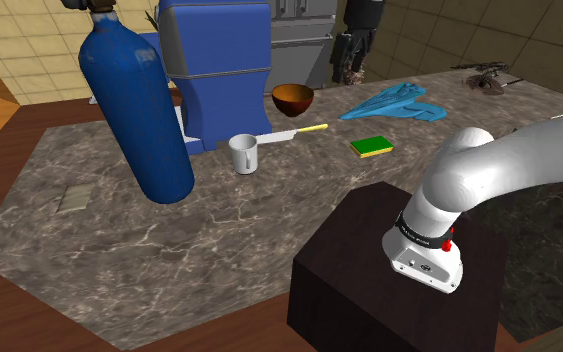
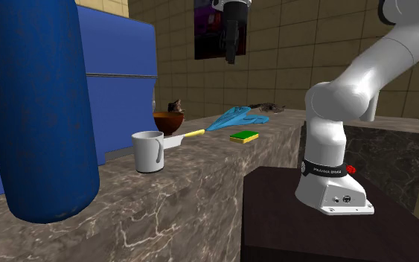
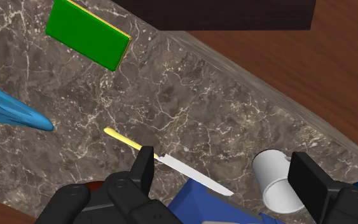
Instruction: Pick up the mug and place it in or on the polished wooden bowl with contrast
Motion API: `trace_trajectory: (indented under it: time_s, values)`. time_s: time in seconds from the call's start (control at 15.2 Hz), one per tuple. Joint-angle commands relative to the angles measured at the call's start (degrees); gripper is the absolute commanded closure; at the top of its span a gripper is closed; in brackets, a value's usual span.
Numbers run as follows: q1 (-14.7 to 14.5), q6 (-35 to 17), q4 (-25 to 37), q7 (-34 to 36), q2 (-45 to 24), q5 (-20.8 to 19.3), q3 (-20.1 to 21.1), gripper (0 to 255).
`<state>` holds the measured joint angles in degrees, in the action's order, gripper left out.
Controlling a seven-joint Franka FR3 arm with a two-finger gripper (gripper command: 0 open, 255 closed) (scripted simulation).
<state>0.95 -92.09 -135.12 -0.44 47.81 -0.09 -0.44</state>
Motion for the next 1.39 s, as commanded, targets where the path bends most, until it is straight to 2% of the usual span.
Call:
trace_trajectory:
  time_s: [0.0, 0.66, 1.32]
  values:
    - [0.0, 0.0, 0.0, 0.0, 0.0, 0.0, 0.0, 0]
    - [-1.4, -18.1, -3.0, 6.3, -14.7, 3.8, 4.7, 0]
    - [-2.2, -33.6, 2.1, 12.3, -34.8, 4.8, 8.9, 0]
